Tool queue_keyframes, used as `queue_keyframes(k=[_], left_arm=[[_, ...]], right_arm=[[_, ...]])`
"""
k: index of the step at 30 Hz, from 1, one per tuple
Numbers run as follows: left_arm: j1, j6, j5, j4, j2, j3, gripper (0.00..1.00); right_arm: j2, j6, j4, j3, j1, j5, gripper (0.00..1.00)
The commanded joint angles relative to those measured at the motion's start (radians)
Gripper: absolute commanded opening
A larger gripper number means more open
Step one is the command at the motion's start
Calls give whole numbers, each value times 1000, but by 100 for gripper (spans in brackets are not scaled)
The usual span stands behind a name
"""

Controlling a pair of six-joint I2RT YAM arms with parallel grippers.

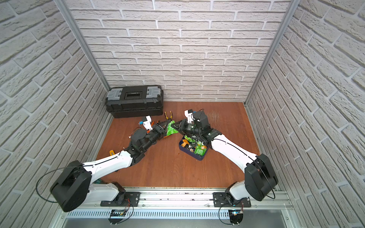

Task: Take the cookies out of the storage box
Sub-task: Pick up the cookie from the storage box, then place the cookie at the center of the board.

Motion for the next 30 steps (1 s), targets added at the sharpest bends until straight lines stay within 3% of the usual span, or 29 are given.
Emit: queue_keyframes(k=[1,6,10,18,23,26,30], left_arm=[[-7,-15,34,83,1,10,25],[-7,-17,27,69,2,13,13],[-7,-7,22,48,3,13,3],[-3,50,-7,-62,-67,-18,0],[22,75,-7,-155,-142,-62,0],[68,165,40,-335,-230,-71,0],[137,421,111,-744,-337,-28,0]], right_arm=[[16,13,59,-8,10,-21,9],[13,11,49,-8,10,-12,10],[7,2,34,-11,9,-3,16],[-30,-64,-71,-12,8,42,45],[-46,-114,-166,-3,2,72,71],[-80,-168,-242,-1,-15,98,82],[-147,-272,-375,16,-59,135,86]])
